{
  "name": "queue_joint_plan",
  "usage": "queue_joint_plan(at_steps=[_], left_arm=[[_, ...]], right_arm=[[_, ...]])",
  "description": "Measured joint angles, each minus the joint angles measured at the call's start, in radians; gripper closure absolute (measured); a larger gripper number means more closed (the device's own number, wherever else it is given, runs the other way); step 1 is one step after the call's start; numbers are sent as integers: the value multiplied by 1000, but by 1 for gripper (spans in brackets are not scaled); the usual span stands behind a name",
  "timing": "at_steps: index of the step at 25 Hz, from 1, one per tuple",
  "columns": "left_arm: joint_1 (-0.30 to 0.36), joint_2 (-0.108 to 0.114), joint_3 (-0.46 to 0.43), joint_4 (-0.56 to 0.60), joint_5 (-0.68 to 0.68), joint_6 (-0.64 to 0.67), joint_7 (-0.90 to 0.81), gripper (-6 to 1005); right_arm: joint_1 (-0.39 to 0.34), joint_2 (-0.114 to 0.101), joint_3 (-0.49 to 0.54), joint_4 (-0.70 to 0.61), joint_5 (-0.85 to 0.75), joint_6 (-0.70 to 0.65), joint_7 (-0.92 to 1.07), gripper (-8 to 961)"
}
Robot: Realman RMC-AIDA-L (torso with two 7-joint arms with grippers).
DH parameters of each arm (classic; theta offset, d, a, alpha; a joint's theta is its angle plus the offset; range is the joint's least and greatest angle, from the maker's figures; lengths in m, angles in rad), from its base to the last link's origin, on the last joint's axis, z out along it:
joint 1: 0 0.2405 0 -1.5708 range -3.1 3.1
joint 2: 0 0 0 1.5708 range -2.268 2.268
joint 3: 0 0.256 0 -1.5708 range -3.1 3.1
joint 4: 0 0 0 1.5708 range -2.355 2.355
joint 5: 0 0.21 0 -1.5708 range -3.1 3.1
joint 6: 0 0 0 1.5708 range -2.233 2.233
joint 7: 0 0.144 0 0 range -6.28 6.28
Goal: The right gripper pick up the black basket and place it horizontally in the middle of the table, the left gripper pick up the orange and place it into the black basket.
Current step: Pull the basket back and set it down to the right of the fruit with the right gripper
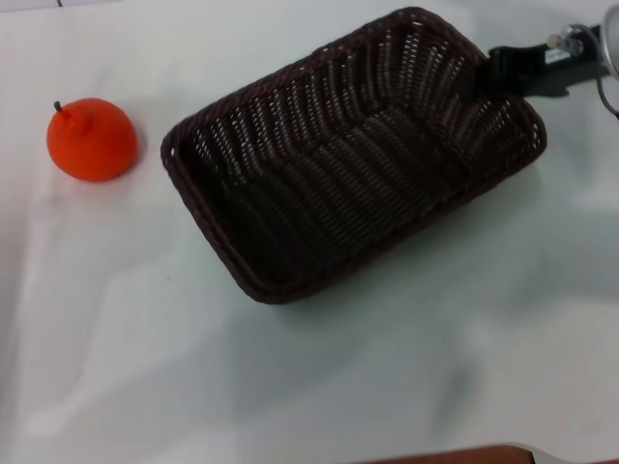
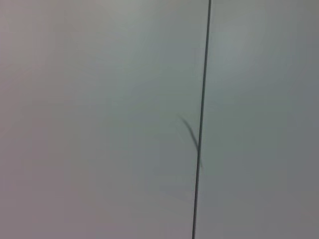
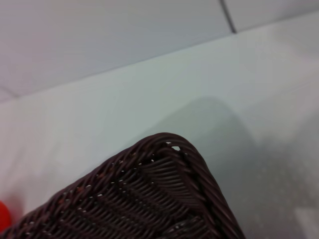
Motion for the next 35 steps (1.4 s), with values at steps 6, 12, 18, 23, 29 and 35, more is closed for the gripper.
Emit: queue_joint_plan(at_steps=[6,12,18,23,29,35], left_arm=[[-30,4,-1,-7,0,71,1,214],[-48,5,12,-30,5,150,1,213],[-65,7,13,-31,7,175,0,212],[-69,9,12,-31,8,181,-2,212],[-72,11,15,-31,9,182,0,211],[-72,10,20,-31,9,183,-2,211]], right_arm=[[-148,6,-112,-109,110,-36,149,745],[-229,12,-146,-118,204,-82,159,750],[-289,10,-160,-110,258,-150,159,755],[-309,8,-172,-101,283,-189,159,759],[-297,2,-202,-84,298,-200,146,763],[-299,0,-188,-68,328,-197,141,768]])
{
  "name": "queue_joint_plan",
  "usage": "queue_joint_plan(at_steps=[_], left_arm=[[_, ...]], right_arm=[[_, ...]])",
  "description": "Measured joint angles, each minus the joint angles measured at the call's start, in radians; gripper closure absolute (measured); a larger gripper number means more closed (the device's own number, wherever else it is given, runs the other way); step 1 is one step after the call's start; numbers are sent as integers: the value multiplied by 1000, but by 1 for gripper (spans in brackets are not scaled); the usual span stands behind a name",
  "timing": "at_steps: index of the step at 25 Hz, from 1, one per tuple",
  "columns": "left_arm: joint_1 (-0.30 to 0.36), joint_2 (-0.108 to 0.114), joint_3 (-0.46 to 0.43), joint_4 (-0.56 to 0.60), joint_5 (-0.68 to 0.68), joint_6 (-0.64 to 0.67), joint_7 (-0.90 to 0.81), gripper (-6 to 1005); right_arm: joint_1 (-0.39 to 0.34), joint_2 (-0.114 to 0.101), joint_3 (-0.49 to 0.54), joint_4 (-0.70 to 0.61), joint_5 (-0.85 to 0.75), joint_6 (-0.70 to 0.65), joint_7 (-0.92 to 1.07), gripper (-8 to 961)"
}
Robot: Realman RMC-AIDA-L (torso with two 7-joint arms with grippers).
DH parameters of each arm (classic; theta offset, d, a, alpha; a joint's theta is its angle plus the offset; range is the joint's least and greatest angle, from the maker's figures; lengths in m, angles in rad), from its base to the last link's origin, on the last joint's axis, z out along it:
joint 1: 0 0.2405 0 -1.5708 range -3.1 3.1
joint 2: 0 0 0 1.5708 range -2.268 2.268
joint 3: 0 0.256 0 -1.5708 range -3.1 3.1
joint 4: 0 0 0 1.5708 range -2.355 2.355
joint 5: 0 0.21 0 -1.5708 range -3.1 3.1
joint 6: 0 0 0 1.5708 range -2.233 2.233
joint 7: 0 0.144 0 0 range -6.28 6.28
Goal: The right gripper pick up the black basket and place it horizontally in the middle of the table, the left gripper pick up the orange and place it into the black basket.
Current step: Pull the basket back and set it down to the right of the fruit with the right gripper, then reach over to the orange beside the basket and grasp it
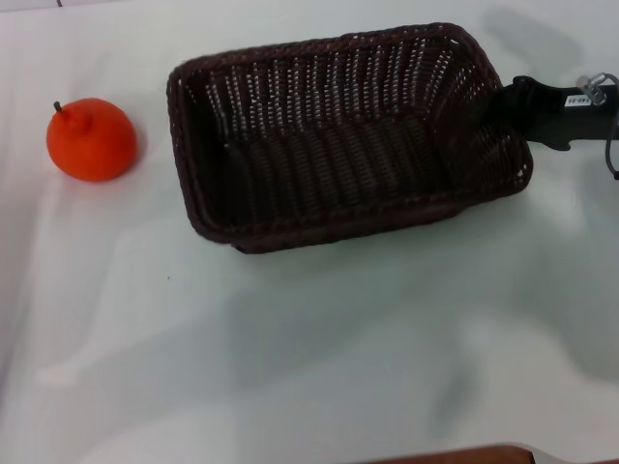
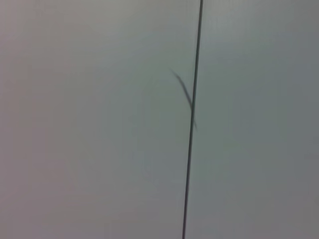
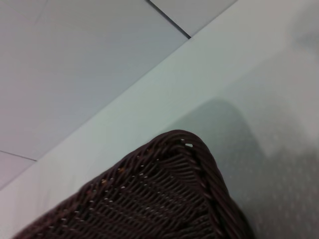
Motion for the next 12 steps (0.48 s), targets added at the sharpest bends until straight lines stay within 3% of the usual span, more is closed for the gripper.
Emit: queue_joint_plan(at_steps=[6,12], left_arm=[[0,7,40,-1,1,50,-62,210],[2,58,197,-52,4,186,-292,210]], right_arm=[[0,-3,30,-10,24,34,-16,623],[12,-8,82,-25,24,95,-32,470]])
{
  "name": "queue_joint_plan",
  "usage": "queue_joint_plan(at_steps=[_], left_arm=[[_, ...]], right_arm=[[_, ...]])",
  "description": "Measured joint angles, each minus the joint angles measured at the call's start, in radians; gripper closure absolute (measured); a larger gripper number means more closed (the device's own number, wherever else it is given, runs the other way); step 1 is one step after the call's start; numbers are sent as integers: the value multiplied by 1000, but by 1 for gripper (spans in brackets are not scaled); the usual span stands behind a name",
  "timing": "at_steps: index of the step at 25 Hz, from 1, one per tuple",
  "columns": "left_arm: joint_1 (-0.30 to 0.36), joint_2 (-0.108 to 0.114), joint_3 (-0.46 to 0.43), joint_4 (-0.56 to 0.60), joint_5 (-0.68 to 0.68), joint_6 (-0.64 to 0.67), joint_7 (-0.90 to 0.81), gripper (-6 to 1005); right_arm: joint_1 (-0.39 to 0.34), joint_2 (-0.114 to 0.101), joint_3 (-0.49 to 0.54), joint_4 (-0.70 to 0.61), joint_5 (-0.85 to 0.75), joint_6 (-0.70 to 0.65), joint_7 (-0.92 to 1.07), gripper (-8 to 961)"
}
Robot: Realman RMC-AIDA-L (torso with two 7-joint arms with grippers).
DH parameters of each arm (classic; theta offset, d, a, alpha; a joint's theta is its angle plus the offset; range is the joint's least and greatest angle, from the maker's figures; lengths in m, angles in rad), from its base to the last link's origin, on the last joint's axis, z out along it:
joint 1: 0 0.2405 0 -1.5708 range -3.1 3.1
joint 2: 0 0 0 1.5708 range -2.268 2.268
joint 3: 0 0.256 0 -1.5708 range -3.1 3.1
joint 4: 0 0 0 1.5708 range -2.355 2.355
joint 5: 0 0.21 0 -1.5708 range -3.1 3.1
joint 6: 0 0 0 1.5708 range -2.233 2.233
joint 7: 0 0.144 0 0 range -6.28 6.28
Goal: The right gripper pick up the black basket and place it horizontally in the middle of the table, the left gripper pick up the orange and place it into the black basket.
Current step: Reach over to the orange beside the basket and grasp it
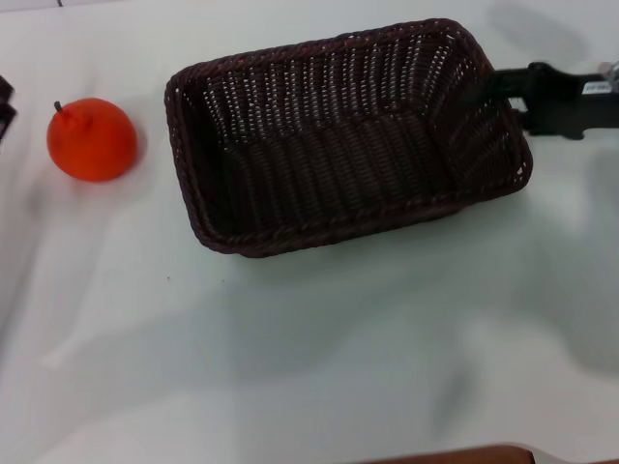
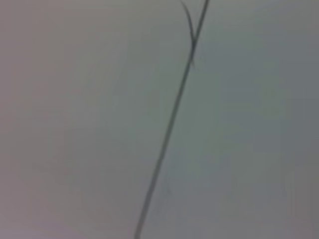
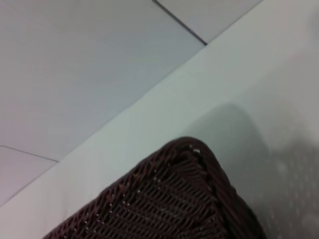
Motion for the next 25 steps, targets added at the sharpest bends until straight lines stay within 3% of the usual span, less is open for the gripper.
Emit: queue_joint_plan(at_steps=[5,8,9,14,18,25], left_arm=[[1,42,135,-9,0,67,-95,209],[1,51,187,-12,0,67,-121,211],[0,52,198,-12,0,68,-122,212],[-19,32,221,-17,0,92,-99,217],[-50,12,222,-23,0,147,-69,237],[-110,-1,229,-25,0,241,-67,273]], right_arm=[[11,-4,147,-42,0,86,-42,346],[19,-7,221,-76,0,118,-54,218],[23,-8,243,-83,0,120,-59,218],[61,-12,334,-83,20,126,-111,219],[83,-12,346,-80,18,120,-131,218],[100,-11,362,-80,22,116,-167,221]])
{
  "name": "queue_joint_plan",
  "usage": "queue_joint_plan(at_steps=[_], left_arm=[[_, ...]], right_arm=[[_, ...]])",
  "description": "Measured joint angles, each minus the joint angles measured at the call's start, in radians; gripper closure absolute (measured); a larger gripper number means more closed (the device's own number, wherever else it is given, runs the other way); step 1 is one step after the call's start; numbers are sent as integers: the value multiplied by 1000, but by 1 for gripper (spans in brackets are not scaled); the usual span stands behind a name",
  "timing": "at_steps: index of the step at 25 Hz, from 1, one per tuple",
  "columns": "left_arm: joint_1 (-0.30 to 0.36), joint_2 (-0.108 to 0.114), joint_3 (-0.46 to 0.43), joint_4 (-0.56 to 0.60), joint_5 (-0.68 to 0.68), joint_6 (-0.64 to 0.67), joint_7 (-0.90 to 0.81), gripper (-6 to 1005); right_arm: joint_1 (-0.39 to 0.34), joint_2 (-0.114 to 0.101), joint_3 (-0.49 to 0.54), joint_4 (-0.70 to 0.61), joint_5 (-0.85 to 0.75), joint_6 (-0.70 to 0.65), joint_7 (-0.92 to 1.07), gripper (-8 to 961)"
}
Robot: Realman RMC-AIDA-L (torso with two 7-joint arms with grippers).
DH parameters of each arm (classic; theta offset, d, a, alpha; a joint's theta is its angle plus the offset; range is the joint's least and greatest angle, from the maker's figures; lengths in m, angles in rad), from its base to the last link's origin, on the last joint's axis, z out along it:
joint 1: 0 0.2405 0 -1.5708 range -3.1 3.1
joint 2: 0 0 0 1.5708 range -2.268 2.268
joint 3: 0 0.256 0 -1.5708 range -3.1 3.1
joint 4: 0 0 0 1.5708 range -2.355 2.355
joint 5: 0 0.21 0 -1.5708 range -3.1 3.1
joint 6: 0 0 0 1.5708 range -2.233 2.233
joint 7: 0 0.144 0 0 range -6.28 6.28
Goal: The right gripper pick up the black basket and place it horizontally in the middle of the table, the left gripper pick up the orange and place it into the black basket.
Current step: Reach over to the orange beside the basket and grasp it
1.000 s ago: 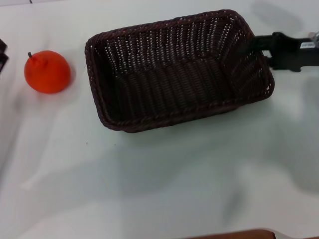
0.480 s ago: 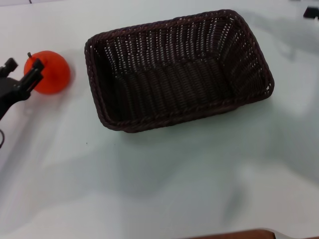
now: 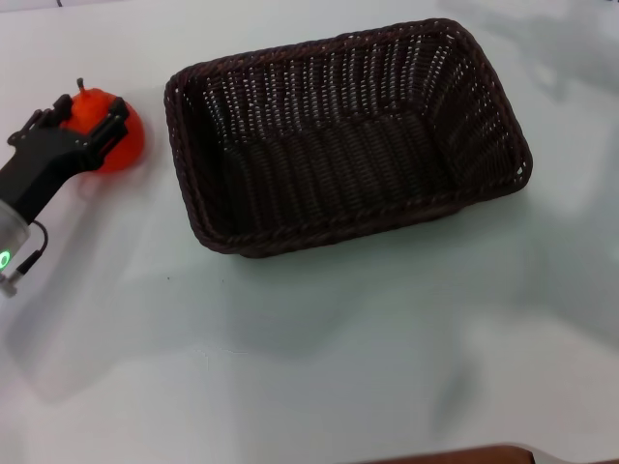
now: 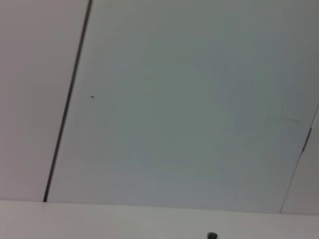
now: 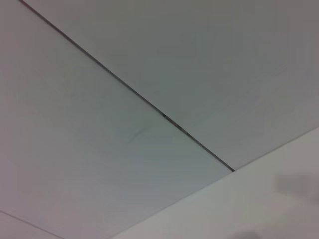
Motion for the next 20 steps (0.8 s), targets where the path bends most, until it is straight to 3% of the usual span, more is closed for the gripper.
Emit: queue_joint_plan(at_steps=[11,14,20], left_arm=[[-12,-4,-5,-7,-6,62,-5,329],[-12,-8,-6,-17,-6,81,-5,528],[-5,-12,-20,-31,-7,86,-4,768]], right_arm=[[-5,2,16,34,3,-1,-33,226],[0,2,19,50,11,-1,-44,229],[2,0,33,85,48,-2,-72,229]])
